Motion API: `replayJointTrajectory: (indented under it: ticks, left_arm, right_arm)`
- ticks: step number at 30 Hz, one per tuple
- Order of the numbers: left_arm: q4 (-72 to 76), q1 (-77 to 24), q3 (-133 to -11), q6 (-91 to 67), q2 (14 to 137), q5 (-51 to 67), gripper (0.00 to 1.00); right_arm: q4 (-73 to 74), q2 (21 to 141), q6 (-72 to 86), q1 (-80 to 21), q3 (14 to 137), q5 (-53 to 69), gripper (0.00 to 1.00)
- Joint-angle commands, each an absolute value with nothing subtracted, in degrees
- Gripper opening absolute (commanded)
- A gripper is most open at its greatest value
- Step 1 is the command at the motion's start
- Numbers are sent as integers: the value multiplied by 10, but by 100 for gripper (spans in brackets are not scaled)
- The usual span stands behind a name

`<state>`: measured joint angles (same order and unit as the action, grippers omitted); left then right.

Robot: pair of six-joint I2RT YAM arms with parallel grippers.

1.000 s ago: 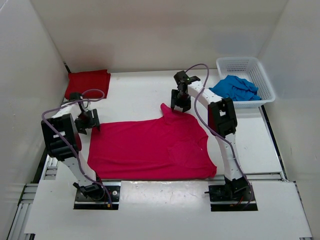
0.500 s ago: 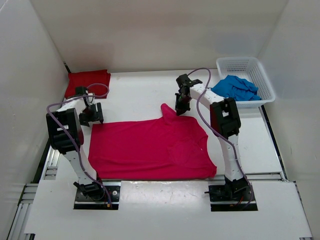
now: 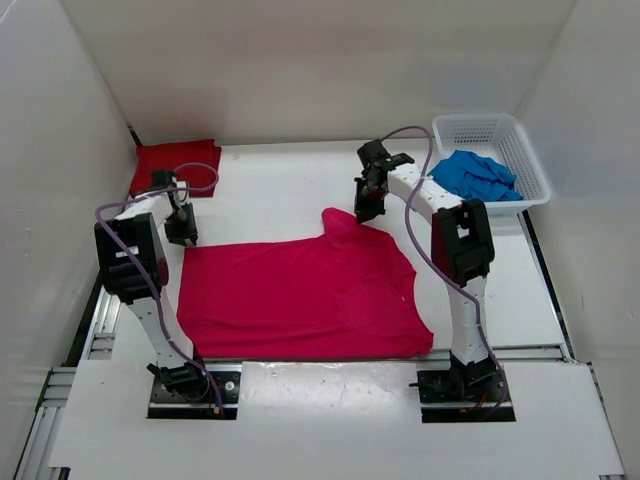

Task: Fold and stack the t-shirts
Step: Grap the side of the flattened tshirt furthest away from the robot with both arms

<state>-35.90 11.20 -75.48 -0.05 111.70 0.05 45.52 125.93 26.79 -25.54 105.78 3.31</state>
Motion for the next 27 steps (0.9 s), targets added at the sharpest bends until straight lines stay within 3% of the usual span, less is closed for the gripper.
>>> replayJointTrajectory:
  ticks: [1, 3, 4, 27]
  left_arm:
    - [-359, 89, -734, 0, 1122, 30, 32]
    - [-359, 89, -719, 0, 1108, 30, 13]
    - [-359, 89, -714, 0, 1101, 30, 10]
    - [-365, 106, -552, 0, 820, -15, 10]
  right_arm:
    - [452, 1202, 267, -250, 1038, 14, 0]
    - [447, 1178, 267, -244, 1018, 8, 0]
    - [446, 1159, 267, -244, 1009, 8, 0]
    - [390, 834, 307, -275, 626, -36, 0]
